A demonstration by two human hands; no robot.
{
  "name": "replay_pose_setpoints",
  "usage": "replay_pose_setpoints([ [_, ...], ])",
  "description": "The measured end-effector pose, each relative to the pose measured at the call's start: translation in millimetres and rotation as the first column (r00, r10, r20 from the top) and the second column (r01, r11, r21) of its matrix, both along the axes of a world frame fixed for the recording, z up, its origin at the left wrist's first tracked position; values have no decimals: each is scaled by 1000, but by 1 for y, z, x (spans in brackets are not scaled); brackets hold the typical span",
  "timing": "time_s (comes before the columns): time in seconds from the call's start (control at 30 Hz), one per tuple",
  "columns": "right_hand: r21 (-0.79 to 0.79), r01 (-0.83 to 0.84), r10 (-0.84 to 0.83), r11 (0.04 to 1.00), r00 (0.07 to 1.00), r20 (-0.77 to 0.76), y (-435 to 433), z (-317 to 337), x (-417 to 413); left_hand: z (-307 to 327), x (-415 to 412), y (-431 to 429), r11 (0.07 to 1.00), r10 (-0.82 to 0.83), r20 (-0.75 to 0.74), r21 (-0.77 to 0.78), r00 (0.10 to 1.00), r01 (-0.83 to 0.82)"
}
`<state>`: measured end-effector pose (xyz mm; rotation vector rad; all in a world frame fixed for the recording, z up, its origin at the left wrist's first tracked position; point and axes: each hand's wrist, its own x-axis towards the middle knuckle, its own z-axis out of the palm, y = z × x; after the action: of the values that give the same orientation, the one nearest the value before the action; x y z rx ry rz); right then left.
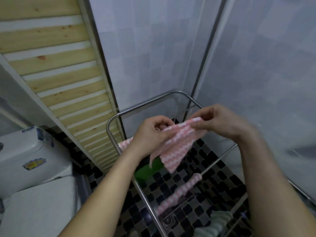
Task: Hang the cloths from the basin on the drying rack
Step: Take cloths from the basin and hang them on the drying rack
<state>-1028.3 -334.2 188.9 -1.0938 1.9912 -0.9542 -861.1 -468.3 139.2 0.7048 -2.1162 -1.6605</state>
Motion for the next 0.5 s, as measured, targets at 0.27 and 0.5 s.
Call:
replay_pose_setpoints([
  [0.27, -166, 152, -146, 974, 988, 46, 7, -9, -17, 19, -10, 4, 953, -61, -87, 291, 994, 84],
  [0.5, -140, 43, -51, 989, 997, -59, -27, -9, -22, 0, -54, -20, 942, -48, -72, 329, 996, 69],
])
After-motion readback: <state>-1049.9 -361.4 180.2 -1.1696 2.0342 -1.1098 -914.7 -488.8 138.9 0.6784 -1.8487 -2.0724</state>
